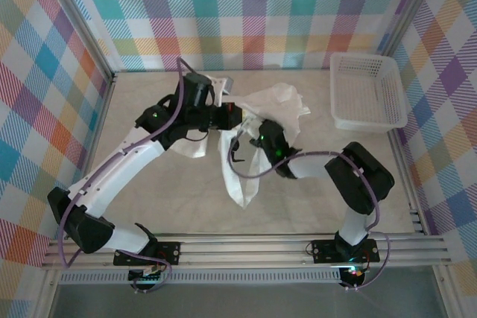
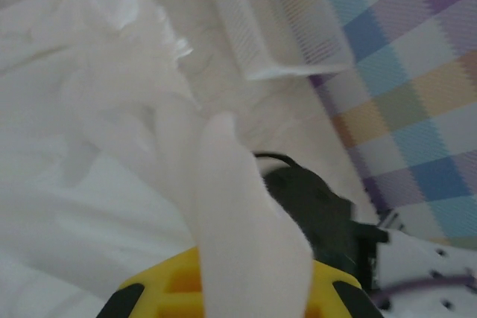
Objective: Fold the inside-out t-shirt
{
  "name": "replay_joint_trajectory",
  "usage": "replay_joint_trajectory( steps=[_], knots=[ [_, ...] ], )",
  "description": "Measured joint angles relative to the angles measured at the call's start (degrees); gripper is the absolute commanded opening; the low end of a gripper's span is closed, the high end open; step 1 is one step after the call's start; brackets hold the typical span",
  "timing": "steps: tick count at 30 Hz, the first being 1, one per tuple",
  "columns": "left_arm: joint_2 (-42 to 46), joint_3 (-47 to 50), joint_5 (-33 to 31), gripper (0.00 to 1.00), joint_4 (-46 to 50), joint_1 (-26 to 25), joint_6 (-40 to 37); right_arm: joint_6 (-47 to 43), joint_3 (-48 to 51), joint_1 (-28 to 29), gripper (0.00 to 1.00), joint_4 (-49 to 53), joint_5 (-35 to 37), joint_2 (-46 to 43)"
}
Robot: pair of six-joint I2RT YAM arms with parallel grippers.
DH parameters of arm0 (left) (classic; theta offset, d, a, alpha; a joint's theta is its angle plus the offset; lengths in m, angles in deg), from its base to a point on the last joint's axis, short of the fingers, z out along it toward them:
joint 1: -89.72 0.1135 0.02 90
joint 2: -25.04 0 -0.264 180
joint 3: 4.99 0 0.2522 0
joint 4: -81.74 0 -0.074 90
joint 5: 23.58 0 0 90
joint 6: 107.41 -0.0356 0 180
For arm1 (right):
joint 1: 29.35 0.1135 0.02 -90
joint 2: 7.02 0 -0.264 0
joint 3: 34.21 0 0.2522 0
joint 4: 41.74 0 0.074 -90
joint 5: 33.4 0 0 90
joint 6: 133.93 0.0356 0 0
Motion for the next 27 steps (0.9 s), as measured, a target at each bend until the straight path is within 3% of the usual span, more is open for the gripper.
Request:
replay_joint_trajectory(
  steps=[3,6,11,16,20,27],
  knots=[
    [-2.27,-7.17,1.62,0.0,1.18,-0.09,0.98,7.74,-9.03,-3.28,0.0,14.62,-4.04,-0.17],
    [-6.36,-15.1,3.37,0.0,1.57,-0.48,2.97,15.93,-13.62,-3.76,0.0,22.03,-7.93,-2.05],
    [-12.76,-26.12,3.76,0.0,2.51,-1.81,4.44,28.09,-14.27,-3.76,0.0,25.29,-20.31,-6.43],
    [-17.18,-33.07,1.2,0.0,4.0,-1.81,4.46,37.55,-18.08,-3.06,0.02,28.98,-27.82,0.0],
    [-21.0,-38.05,0.04,0.0,4.87,-1.81,4.68,45.09,-15.28,-1.97,0.05,30.51,-34.42,2.14],
    [-31.39,-52.98,4.92,0.0,6.16,-1.81,8.15,52.89,-24.3,-1.92,0.02,34.45,-41.64,8.37]
  ],
)
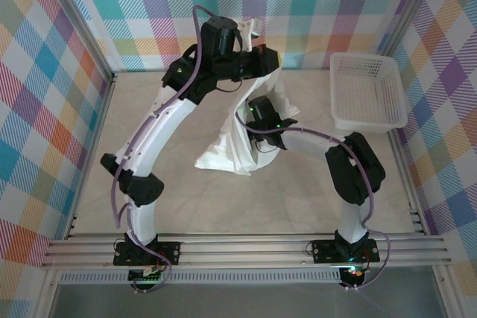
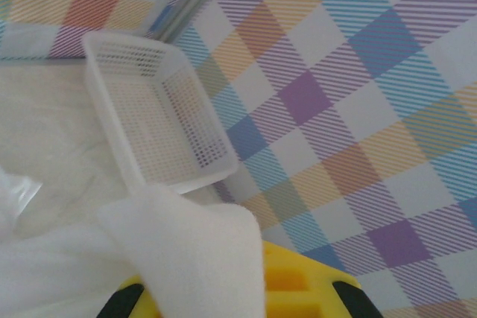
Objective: Fold the inside-out t-shirt
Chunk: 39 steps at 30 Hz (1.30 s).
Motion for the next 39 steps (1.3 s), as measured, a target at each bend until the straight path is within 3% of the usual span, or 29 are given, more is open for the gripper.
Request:
replay_joint_trajectory(
  steps=[8,12,17,22,27,36,39],
  knots=[
    [-0.09,-3.04,0.42,0.0,3.78,-1.46,-2.67,9.9,-2.86,-5.66,0.02,1.9,-6.47,-2.64],
    [1.09,-2.91,3.48,0.0,2.05,-1.95,-2.23,15.23,-11.98,-9.33,0.01,4.46,-7.5,-1.62],
    [1.01,-5.88,4.87,0.0,1.05,-2.82,-1.97,16.37,-22.21,-8.46,0.0,8.33,-5.92,6.38],
    [1.51,-8.26,4.55,0.0,1.01,-3.06,-2.64,12.72,-24.94,-7.5,0.03,18.38,-2.16,16.11],
    [3.63,-8.26,2.54,0.0,2.93,-4.09,-6.56,9.09,-25.11,-7.5,0.2,27.76,0.5,17.62],
    [7.41,-8.2,1.07,0.0,5.55,-4.17,-12.44,12.83,-28.57,-7.06,0.78,34.45,-5.53,17.73],
    [7.85,-6.64,-0.04,0.0,6.25,-4.2,-13.86,11.47,-31.41,-5.31,0.83,38.86,-6.05,20.11]
  ],
)
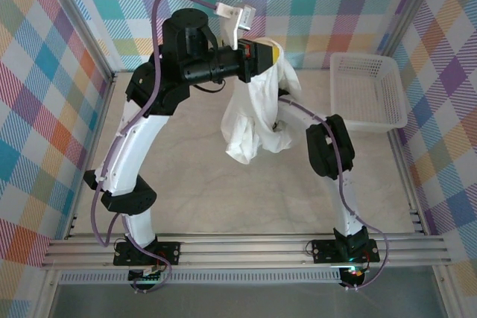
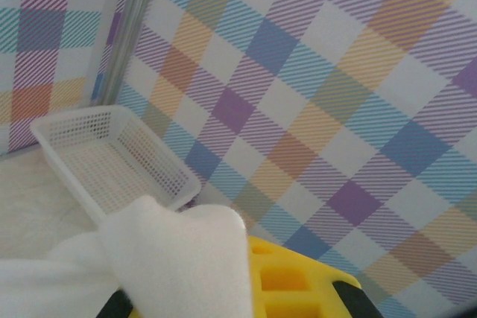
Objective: Fold the inside-out t-shirt
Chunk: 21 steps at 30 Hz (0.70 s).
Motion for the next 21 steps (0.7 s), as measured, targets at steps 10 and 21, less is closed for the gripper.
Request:
replay_joint_trajectory(
  steps=[10,21],
  knots=[
    [0.61,0.98,-4.37,0.0,3.67,0.0,-4.17,-9.42,3.65,10.1,0.84,5.84,19.21,0.15],
    [2.82,-1.22,-18.64,0.0,10.71,5.46,-5.92,-10.86,16.22,8.44,0.0,2.86,16.22,-7.96]
  ],
)
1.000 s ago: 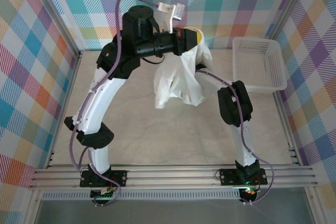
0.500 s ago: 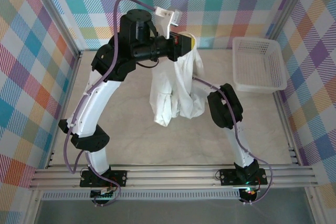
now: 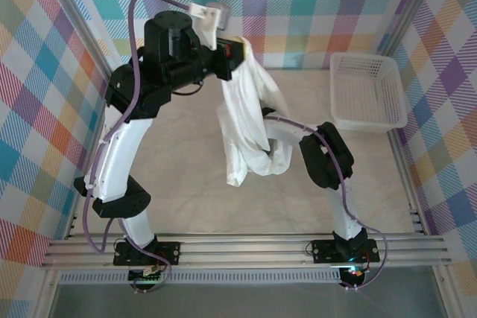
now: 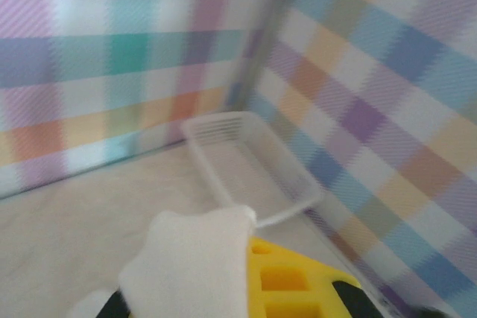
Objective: Fold the inside-out t-shirt
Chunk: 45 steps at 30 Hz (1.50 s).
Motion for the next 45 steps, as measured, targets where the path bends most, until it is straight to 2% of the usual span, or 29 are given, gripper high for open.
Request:
replay_joint_trajectory(
  steps=[2,6,9,12,15,16,17,18,19,20,21,25,28,31,35,38,41,45],
  knots=[
    [0.68,5.11,-1.55,0.0,0.42,7.15,1.55,0.72,5.66,0.85,0.0,0.48,-2.69,-4.35],
    [1.73,23.41,-2.23,0.0,-1.53,20.31,4.59,3.13,11.3,1.77,0.0,0.79,-5.84,-15.85],
    [1.88,39.76,0.24,0.0,-4.76,26.84,7.23,5.44,11.45,0.2,0.0,-1.31,-6.67,-25.75],
    [2.34,55.32,5.38,0.0,-8.72,30.4,9.6,7.23,10.43,-2.75,0.0,-4.22,-6.84,-34.18],
    [3.87,66.58,10.54,0.0,-12.31,30.69,11.15,8.0,7.91,-5.33,0.0,-5.86,-6.19,-38.14],
    [5.14,71.04,12.7,0.1,-13.92,30.25,11.61,8.17,7.1,-5.88,0.0,-6.58,-5.53,-38.88],
    [5.97,73.22,13.64,0.25,-14.75,29.88,11.85,8.22,6.8,-6.1,0.0,-7.13,-4.79,-39.3],
    [7.52,76.13,14.84,0.47,-15.47,29.49,12.2,8.41,6.6,-6.27,0.0,-7.85,-3.91,-39.74],
    [8.72,77.79,15.26,0.62,-16.35,29.46,12.35,8.57,6.6,-6.38,0.0,-8.33,-3.48,-39.93],
    [10.21,79.1,15.28,0.73,-16.68,29.62,12.5,8.85,6.6,-6.71,0.0,-9.49,-2.93,-40.19],
    [11.5,79.38,15.43,0.8,-16.61,29.9,12.59,8.96,6.6,-6.99,0.0,-10.51,-2.73,-40.3],
    [16.13,77.66,19.08,0.9,-18.16,29.83,12.68,10.49,7.06,-7.74,0.0,-16.2,-3.28,-40.44],
    [18.84,74.12,23.71,0.93,-19.89,27.74,12.0,12.31,7.3,-8.13,0.0,-19.34,-5.55,-40.37],
    [20.59,70.77,26.14,0.96,-21.68,22.91,9.6,14.1,7.39,-8.17,0.0,-22.16,-9.27,-39.85],
    [21.59,68.19,30.75,0.99,-25.83,17.09,5.22,15.69,7.37,-8.17,0.0,-25.38,-17.66,-37.16],
    [18.12,62.95,29.62,0.99,-25.22,16.83,3.08,16.76,7.37,-8.17,0.0,-26.64,-23.1,-35.01],
    [11.56,57.55,29.27,0.98,-25.29,17.18,1.55,16.72,7.37,-8.17,0.0,-26.56,-24.11,-35.21],
    [7.56,61.02,28.92,0.98,-26.51,17.44,1.88,14.8,9.46,-8.7,0.0,-26.14,-21.46,-39.74]
  ],
)
